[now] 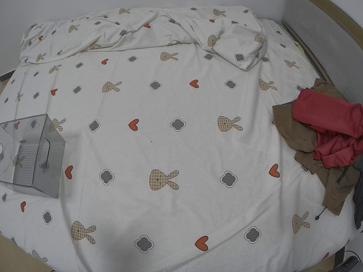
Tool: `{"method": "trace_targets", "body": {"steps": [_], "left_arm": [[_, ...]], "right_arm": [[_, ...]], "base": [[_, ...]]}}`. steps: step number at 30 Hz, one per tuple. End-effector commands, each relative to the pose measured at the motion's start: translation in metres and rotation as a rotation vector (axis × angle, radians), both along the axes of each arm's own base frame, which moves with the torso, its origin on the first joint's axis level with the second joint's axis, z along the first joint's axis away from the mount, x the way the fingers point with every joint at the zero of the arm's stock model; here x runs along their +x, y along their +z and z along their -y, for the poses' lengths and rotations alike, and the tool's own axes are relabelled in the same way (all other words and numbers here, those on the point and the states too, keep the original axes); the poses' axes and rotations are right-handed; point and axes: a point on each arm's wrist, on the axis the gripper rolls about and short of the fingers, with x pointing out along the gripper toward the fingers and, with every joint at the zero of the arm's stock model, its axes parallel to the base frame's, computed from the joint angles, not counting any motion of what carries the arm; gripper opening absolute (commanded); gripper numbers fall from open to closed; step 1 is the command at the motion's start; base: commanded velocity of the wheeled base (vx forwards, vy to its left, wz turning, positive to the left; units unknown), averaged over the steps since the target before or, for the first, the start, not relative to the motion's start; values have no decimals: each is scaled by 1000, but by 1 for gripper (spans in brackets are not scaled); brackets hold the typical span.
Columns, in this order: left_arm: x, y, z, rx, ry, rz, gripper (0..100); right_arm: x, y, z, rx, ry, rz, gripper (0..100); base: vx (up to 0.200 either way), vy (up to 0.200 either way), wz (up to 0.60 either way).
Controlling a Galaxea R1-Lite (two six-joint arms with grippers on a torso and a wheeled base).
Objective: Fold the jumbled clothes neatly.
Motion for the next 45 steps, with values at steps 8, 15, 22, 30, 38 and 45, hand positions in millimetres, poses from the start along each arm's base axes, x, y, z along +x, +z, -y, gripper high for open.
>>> {"method": "trace_targets", "body": {"steps": [8, 15, 22, 30, 38, 45], "left_arm": [[126, 84, 12, -195, -45, -640, 100], [131, 81, 14, -220, -136, -669, 100], [132, 78, 14, -217, -137, -678, 100], [132, 76, 15, -214, -140, -673, 100], [133, 74, 15, -212, -147, -662, 100], [133, 74, 16, -211, -147, -662, 100]], "right_arm": [[181, 34, 116, 149, -596, -448, 100], [190, 19, 125, 169, -600, -513, 100], [201, 7, 129, 188, -565, -559, 100], [212, -5, 134, 228, -475, -596, 100], [233, -29, 146, 347, -432, -647, 100], [235, -25, 136, 435, -261, -611, 0]], "base": [[0, 0, 0], [0, 0, 0], [0, 0, 0], [0, 0, 0], [0, 0, 0], [0, 0, 0]]}}
